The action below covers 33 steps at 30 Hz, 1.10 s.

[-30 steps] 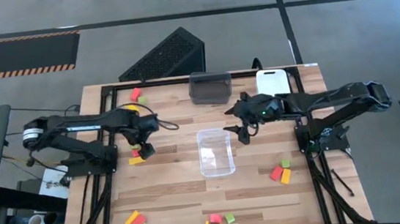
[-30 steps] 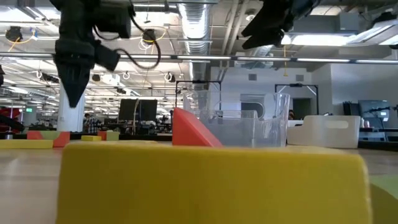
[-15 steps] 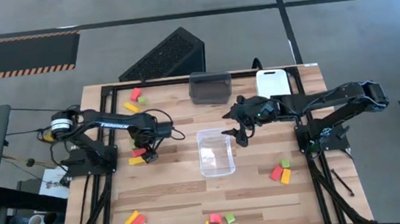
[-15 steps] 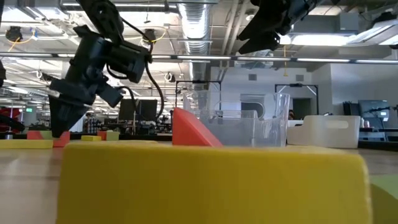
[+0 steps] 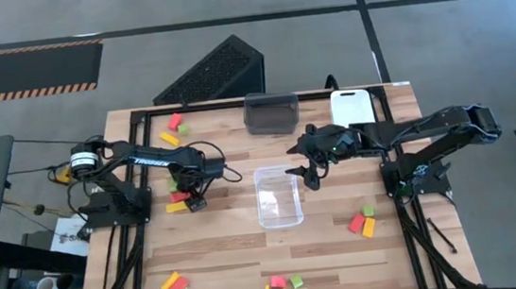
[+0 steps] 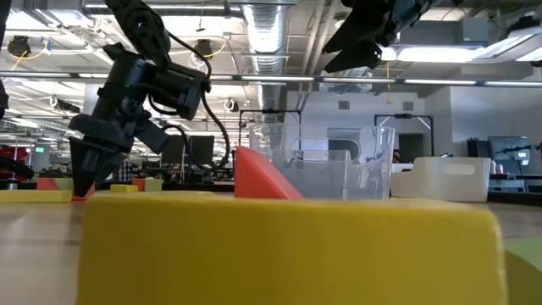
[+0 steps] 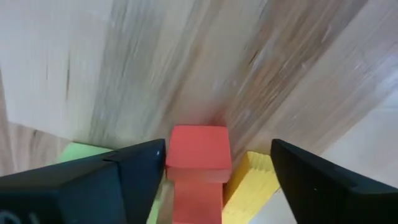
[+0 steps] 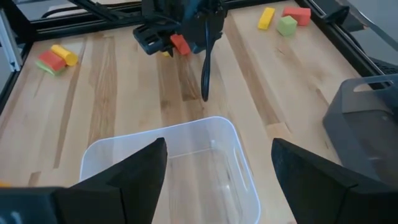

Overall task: Sort & place blocks by color
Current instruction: Put the pink block into the transparent bin

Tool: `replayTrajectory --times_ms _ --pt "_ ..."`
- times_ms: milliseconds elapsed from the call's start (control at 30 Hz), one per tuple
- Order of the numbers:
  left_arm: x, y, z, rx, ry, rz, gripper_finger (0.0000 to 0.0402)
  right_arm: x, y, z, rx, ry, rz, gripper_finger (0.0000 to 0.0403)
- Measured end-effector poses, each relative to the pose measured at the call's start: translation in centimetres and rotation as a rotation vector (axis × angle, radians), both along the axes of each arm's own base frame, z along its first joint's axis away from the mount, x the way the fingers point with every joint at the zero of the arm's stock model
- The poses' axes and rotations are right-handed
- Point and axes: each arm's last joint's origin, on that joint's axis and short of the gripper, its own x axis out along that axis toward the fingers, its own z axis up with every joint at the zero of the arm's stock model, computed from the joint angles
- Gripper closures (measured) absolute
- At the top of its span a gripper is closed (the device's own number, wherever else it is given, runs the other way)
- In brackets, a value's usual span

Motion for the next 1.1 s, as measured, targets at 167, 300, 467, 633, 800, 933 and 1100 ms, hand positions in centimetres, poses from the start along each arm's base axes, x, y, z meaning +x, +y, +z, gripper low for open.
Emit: replayTrajectory --times_ms 167,300,467,633,800,933,1100 --pt "-0.9 -0.2 -0.9 -0.027 0.021 -0.003 0.0192 0.0 0.0 0.0 0.0 0.0 0.0 0.0091" --pt "-1.3 -0.3 -1.3 -0.026 0.03 0.014 0.0247 0.0 0.0 0.0 0.0 -0.001 0.0 0.0092" --pt "-0.9 -0.2 -0.9 -0.025 0.02 0.008 0.0306 0.0 0.0 0.0 -0.005 0.0 0.003 0.0092" --pt "0.3 0.0 -0.2 -0.008 -0.049 -0.005 0.0306 0.0 0.0 0.0 -0.005 0.0 0.003 0.0092" --pt "1.0 0.1 1.8 0.014 -0.148 -0.011 0.0303 -0.1 0.0 -0.1 -0.004 0.011 0.004 0.0092" --pt "1.4 0.1 4.7 0.034 -0.275 -0.011 0.0285 -0.2 0.0 -0.3 0.011 0.028 -0.005 0.0092" --pt "1.8 0.2 9.6 0.078 -0.535 0.022 0.0297 -0.6 0.0 -0.1 0.015 0.036 -0.009 0.0092"
